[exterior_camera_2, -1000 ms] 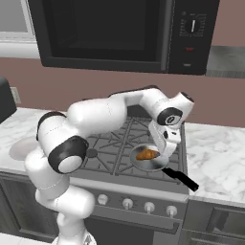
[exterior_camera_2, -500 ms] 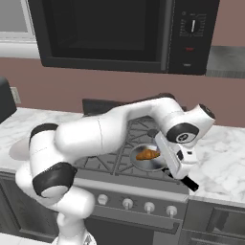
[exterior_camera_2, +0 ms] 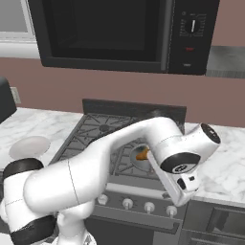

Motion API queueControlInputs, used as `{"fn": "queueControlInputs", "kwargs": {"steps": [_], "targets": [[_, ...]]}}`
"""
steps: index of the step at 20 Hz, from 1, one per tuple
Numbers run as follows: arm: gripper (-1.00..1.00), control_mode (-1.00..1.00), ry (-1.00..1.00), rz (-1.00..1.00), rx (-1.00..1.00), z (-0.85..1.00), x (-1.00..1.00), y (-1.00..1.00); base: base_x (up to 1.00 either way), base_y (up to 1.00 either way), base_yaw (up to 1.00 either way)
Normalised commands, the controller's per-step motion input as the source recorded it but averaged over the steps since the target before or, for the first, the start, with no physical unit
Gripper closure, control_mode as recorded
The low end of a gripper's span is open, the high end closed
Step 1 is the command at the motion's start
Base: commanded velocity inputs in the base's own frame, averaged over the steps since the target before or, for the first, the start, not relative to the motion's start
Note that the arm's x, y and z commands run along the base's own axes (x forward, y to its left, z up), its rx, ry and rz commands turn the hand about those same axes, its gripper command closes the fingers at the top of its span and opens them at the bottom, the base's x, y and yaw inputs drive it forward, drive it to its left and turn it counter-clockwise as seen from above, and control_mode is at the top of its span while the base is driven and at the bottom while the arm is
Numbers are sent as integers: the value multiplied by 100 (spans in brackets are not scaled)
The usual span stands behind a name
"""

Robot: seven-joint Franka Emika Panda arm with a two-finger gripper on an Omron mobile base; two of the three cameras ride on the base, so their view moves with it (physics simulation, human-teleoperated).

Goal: Pick the croissant and place it on the pan. Then turn on the stove to warm the croissant.

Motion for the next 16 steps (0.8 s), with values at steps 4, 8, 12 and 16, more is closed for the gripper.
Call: {"fn": "queueControlInputs", "kwargs": {"steps": [4,8,12,16], "targets": [[-100,-100,-29,15,0,-1,-59,36,0,0,0],[-100,-100,-30,20,0,-1,-28,18,0,0,0],[-100,-100,-15,23,0,0,0,0,0,0,0],[-100,-100,-11,28,-1,0,0,0,0,0,0]]}}
